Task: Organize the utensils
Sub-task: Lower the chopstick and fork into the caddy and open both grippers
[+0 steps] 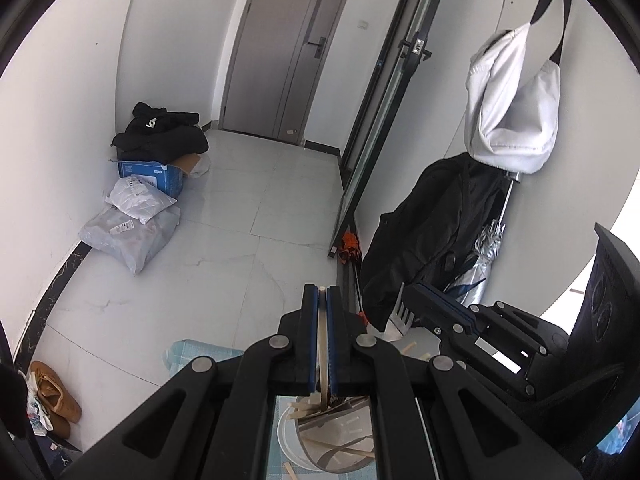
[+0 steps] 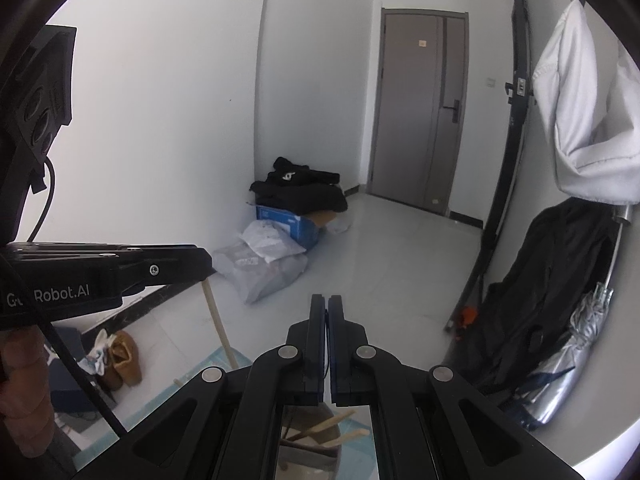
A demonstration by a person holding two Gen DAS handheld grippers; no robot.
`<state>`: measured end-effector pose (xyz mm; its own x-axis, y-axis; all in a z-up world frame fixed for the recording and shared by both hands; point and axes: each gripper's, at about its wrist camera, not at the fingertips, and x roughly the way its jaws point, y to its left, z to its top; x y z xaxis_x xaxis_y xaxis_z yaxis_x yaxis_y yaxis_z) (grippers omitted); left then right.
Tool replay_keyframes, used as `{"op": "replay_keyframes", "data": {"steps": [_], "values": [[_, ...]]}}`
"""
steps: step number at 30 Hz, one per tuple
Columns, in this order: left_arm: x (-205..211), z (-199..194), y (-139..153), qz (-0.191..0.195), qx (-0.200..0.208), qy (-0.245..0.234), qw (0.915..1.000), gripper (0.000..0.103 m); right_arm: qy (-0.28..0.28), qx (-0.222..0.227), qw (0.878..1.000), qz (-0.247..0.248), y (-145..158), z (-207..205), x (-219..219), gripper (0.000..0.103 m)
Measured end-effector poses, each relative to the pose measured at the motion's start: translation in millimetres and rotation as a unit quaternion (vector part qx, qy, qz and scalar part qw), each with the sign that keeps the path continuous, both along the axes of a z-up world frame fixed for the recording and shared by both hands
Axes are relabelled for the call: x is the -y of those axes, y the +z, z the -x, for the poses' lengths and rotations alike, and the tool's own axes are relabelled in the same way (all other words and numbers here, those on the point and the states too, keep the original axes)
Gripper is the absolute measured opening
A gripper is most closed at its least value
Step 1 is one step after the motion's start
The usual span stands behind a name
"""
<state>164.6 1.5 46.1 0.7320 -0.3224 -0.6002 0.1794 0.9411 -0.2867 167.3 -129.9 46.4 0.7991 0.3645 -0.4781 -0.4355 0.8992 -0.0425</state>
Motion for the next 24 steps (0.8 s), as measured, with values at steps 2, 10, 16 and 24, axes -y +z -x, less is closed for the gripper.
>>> {"op": "replay_keyframes", "data": {"steps": [2,10,16,24], "values": [[-0.3,0.1,-4.0,-0.002,-0.008,-0.005,1.0,0.001,0.003,-0.01,1.0,-0.006,-3.3,-1.0,2.0,0.001],[-1.0,0.2,-13.8,-0.003,-0.021,-0.015,0.9997,0.001,0.011,-0.062,0.997,-0.048,-17.0,-8.2,17.4,0.002],[3.8,1.8,-18.4,-0.006,-0.024,-0.03,0.9993,0.001,0.019,-0.079,0.994,-0.068,-20.0,-9.7,21.8,0.002],[7.7,6.2,-24.1,0.005,-0.038,-0.05,0.998,0.001,0.037,-0.082,0.994,-0.055,-21.2,-0.2,12.4,0.003]]}}
